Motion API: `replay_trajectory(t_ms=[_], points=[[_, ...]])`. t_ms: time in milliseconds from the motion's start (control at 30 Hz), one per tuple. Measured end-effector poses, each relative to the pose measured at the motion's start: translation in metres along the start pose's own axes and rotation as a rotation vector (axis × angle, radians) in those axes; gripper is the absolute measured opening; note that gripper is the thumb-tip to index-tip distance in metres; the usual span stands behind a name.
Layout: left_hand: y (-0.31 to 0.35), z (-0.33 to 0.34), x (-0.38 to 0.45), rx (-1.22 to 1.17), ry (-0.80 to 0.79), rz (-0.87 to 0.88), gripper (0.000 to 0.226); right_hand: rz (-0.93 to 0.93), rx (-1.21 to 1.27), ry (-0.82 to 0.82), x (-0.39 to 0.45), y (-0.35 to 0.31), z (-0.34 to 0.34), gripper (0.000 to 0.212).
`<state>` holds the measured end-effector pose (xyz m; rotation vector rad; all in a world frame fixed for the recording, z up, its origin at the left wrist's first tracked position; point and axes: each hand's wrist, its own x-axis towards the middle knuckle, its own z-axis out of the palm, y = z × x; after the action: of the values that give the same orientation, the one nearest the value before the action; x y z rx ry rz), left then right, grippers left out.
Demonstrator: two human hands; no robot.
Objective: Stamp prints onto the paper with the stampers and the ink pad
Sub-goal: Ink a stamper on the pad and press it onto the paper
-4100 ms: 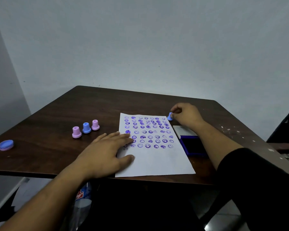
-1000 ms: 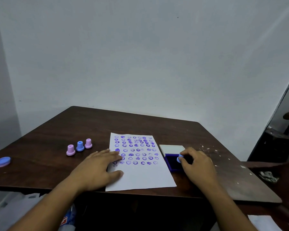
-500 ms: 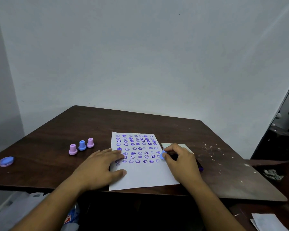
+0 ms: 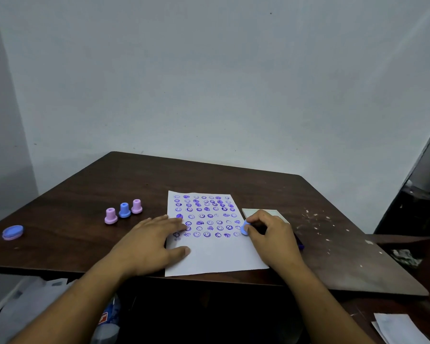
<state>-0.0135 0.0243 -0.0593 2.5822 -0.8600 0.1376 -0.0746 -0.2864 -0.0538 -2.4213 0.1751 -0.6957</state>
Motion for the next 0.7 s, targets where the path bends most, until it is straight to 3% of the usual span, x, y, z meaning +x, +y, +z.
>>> replay_trajectory(t_ms=[367,700], points=[[-0.0009,0.0012,0.0007,-0.007,-0.002,-0.005,0.079,0.007,-0.078,-0.011,0.0015,0.0014,0.0027,0.017],[-0.0018,0.0019,0.0011,0.000,0.003,0.001,0.077,0.015,-0.098,-0.024,0.0023,0.0032,0.0010,0.001]])
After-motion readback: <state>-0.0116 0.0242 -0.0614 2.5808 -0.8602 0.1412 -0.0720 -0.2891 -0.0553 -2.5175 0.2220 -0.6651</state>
